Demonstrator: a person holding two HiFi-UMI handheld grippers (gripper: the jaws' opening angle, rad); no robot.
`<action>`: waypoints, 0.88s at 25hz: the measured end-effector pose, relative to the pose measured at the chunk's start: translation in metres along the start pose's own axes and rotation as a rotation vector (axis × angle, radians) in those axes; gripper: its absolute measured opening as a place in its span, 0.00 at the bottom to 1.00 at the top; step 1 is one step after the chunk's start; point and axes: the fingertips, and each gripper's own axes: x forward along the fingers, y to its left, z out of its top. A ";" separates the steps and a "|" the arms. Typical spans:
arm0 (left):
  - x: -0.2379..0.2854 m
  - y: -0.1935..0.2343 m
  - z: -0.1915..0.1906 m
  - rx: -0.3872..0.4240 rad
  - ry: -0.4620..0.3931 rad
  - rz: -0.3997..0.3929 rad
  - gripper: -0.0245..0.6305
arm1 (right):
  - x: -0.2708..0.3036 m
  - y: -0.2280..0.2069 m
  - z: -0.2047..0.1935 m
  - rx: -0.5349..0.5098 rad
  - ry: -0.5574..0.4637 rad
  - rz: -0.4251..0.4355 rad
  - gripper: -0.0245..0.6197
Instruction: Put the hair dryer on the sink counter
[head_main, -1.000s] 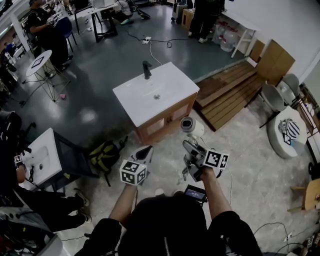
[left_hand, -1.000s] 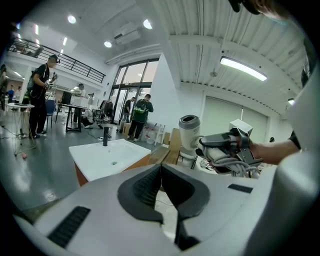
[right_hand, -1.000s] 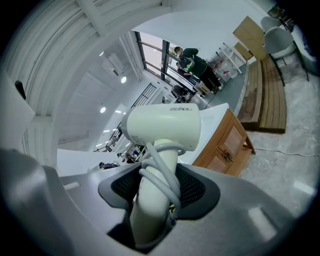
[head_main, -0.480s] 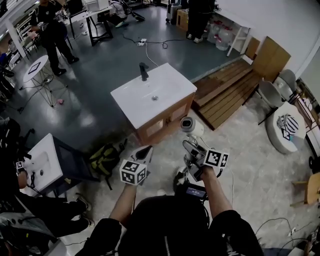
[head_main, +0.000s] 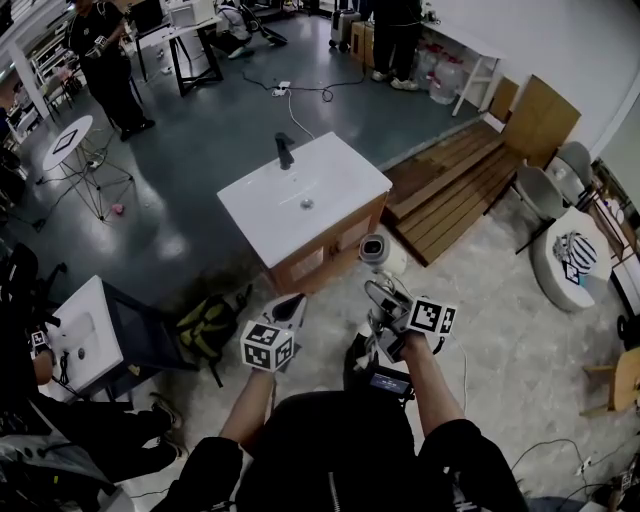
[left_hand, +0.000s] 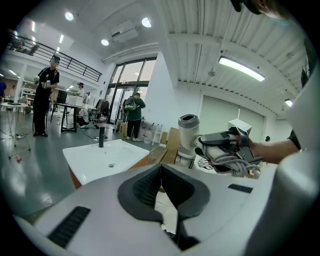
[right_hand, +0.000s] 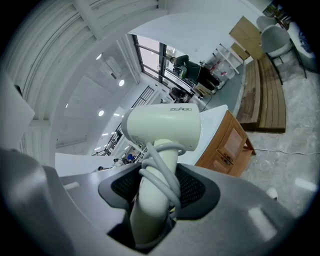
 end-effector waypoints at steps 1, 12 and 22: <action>0.003 0.003 0.001 -0.001 0.001 0.000 0.06 | 0.003 -0.001 0.002 0.001 0.000 0.000 0.35; 0.042 0.033 0.008 -0.024 0.014 0.016 0.06 | 0.035 -0.030 0.032 0.020 0.016 -0.006 0.35; 0.094 0.072 0.031 -0.058 0.018 0.072 0.06 | 0.086 -0.057 0.083 0.023 0.072 0.019 0.35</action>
